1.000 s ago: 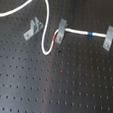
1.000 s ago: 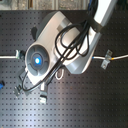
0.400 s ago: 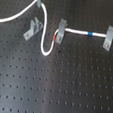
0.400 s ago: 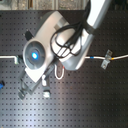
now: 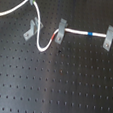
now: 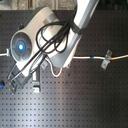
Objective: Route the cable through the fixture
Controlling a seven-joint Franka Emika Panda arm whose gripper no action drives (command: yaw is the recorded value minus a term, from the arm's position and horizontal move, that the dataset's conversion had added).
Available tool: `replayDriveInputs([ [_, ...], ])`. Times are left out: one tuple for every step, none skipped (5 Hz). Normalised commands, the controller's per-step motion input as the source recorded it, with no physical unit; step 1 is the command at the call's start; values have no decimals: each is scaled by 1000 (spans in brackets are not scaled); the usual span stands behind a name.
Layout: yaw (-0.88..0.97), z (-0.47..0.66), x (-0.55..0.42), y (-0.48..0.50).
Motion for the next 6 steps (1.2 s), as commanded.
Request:
replayDriveInputs([
  [603, 363, -190, 205],
  [0, 0, -9, 12],
  [417, 414, -24, 44],
  [486, 341, -52, 16],
  [429, 279, -21, 50],
  [311, 301, -89, 7],
])
